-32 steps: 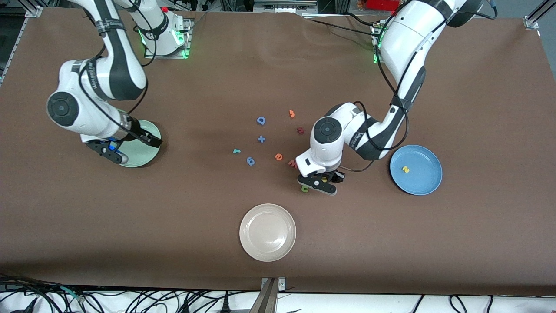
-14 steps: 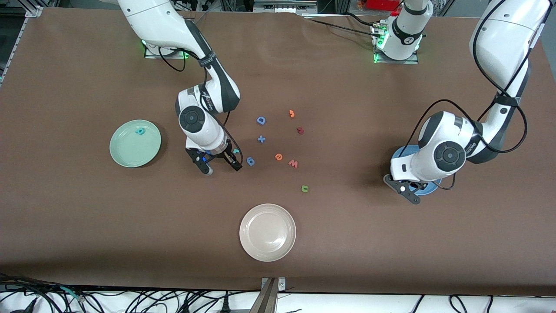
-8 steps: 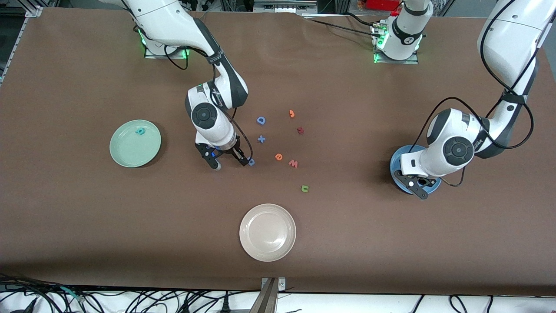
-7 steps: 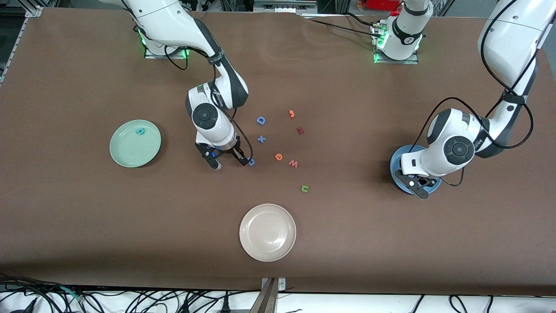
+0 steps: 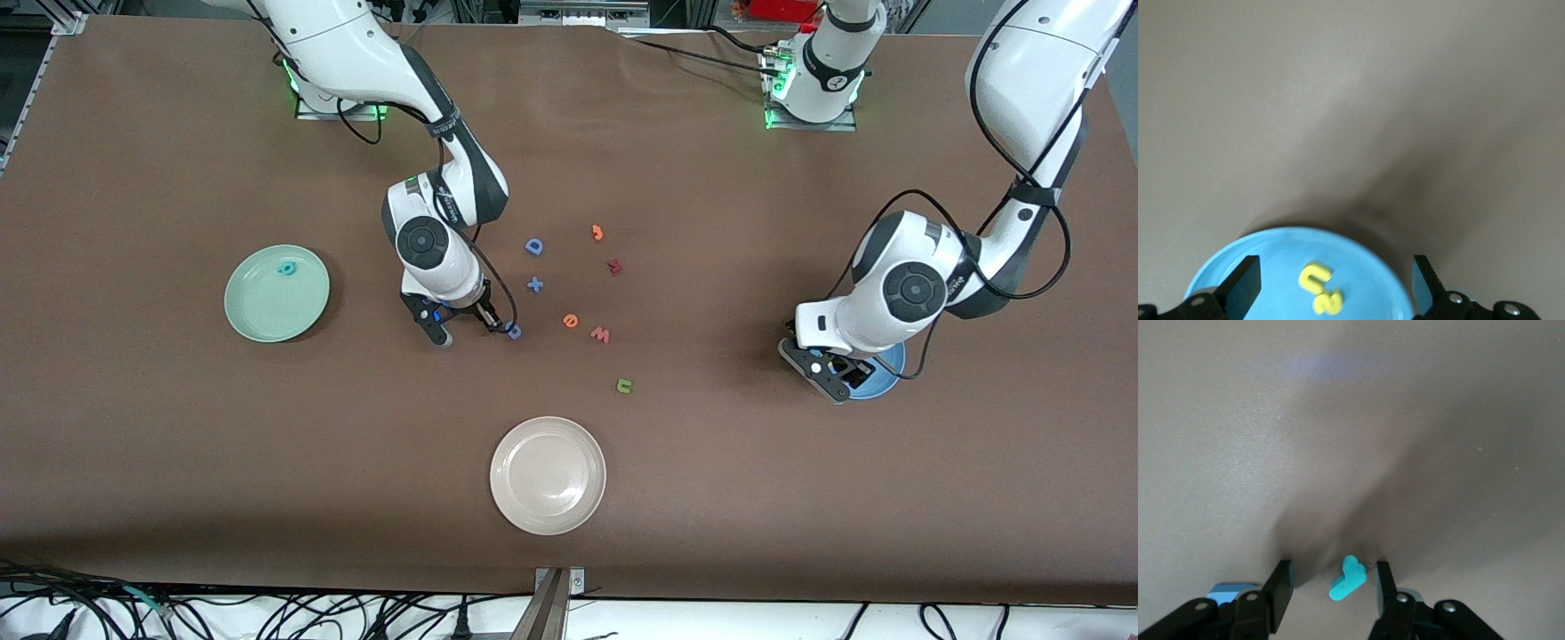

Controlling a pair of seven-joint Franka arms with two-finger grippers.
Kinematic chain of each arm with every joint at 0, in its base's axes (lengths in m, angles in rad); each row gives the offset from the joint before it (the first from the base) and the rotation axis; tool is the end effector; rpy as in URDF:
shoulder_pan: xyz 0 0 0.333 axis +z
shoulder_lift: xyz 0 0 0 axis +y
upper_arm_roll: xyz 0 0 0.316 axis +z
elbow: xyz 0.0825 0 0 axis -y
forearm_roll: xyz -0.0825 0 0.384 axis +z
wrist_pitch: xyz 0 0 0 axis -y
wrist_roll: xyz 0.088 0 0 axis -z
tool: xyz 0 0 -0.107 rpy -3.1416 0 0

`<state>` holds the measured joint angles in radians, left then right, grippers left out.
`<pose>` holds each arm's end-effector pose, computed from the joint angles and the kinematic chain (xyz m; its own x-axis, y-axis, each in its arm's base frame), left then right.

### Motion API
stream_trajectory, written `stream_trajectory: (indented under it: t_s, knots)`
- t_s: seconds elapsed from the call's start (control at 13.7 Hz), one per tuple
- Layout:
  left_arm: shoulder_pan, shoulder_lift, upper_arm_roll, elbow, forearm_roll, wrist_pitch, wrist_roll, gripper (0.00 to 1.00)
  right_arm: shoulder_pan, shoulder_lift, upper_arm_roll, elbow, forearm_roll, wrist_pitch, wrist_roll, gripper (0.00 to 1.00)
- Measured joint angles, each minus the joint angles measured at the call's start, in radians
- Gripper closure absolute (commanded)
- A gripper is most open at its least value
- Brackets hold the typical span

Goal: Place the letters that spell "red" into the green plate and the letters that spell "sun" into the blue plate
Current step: 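Carry the teal letter to the green plate while the left gripper grasps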

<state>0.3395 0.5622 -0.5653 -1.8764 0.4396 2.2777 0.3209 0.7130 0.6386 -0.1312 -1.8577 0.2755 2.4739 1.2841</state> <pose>0.6194 -0.1112 0.2451 0.7087 -0.7035 -0.0527 -0.7049 -0.7092 -0.0113 0.5311 0.3531 0.1745 0.6231 -0.7768 -0.0908 -0.7804 -0.6252 -0.0065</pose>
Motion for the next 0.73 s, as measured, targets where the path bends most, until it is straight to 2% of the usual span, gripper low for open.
stream_trajectory:
  t_s: [0.15,0.22,0.44,0.73]
  knots:
    - [-0.005,0.000,-0.047,0.002,0.000,0.000,-0.108,0.00,0.000,-0.003,0.000,0.002,0.000,-0.007,0.000,0.78]
    - [-0.018,0.000,-0.064,0.007,0.000,0.001,-0.159,0.00,0.000,-0.004,0.000,0.003,0.000,-0.008,0.000,0.87]
    - [-0.114,0.026,-0.071,0.082,-0.032,0.005,-0.322,0.00,0.000,-0.005,-0.001,0.003,0.000,-0.010,0.000,0.99]
    - [-0.264,0.139,-0.061,0.252,-0.049,0.005,-0.513,0.00,0.001,-0.008,-0.007,0.006,0.000,-0.038,0.000,1.00]
